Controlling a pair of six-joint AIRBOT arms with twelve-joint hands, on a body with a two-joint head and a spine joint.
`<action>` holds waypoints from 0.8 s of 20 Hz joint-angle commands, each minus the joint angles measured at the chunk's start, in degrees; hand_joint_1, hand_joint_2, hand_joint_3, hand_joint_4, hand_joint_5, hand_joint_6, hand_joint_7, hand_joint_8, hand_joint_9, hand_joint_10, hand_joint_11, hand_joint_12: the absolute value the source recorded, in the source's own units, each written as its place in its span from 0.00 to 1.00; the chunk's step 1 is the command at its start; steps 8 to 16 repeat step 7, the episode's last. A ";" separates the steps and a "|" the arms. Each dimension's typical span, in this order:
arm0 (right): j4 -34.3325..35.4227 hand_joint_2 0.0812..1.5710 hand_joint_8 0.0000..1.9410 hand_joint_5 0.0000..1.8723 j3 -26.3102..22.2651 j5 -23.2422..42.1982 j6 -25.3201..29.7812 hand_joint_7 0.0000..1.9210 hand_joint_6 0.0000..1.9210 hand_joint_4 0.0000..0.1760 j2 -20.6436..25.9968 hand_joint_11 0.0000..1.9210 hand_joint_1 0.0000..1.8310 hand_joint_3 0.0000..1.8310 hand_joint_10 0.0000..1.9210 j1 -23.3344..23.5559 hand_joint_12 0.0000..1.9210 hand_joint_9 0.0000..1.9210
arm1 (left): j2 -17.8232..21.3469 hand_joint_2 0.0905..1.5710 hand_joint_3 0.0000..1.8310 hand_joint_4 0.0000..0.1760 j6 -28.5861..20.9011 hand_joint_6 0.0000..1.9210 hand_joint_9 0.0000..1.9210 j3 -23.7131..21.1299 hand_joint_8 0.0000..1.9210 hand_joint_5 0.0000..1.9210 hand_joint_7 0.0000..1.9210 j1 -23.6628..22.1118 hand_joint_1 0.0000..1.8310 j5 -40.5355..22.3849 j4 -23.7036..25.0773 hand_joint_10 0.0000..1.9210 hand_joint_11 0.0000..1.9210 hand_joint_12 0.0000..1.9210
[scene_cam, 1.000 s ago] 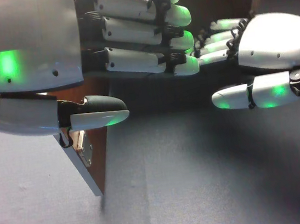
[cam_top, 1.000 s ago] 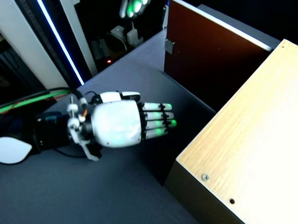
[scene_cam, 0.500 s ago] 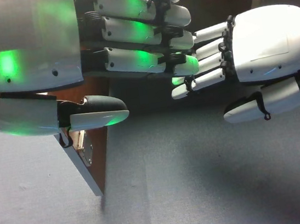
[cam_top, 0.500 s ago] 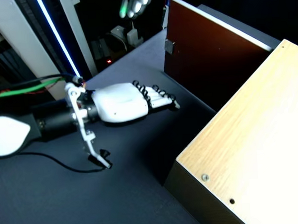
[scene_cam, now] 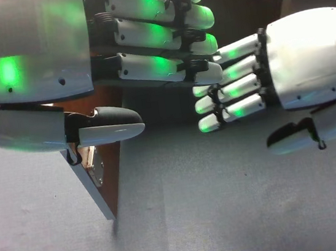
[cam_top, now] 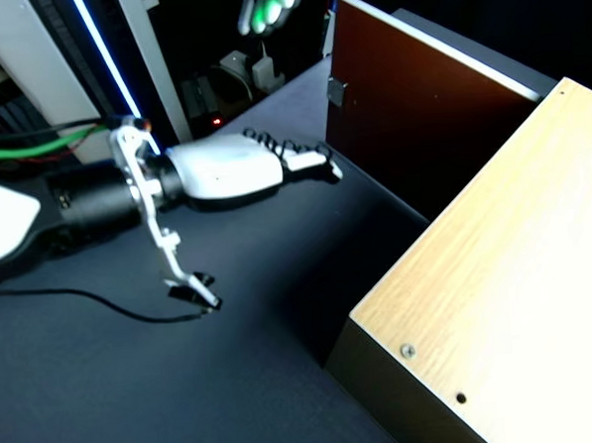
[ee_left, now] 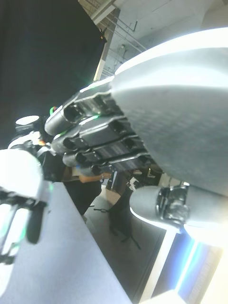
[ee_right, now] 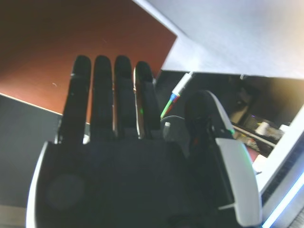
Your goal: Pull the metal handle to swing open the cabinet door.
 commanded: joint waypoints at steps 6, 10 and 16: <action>4.58 1.00 0.00 0.18 -2.79 7.40 -2.25 0.17 0.00 0.00 4.06 0.00 0.00 0.04 0.00 0.55 0.33 0.14 | 0.38 1.00 0.08 0.00 0.49 0.00 0.21 0.07 0.00 0.23 0.24 -0.53 0.00 -1.48 -5.52 0.00 0.00 0.47; 4.67 1.00 0.00 0.18 -3.08 7.56 -2.23 0.17 0.00 0.00 4.67 0.00 0.00 0.04 0.00 0.55 0.33 0.14 | 0.38 1.00 0.08 0.00 0.49 0.00 0.21 0.07 0.00 0.23 0.24 -0.53 0.00 -1.48 -5.52 0.00 0.00 0.47; 4.67 1.00 0.00 0.18 -3.08 7.56 -2.23 0.17 0.00 0.00 4.67 0.00 0.00 0.04 0.00 0.55 0.33 0.14 | 0.38 1.00 0.08 0.00 0.49 0.00 0.21 0.07 0.00 0.23 0.24 -0.53 0.00 -1.48 -5.52 0.00 0.00 0.47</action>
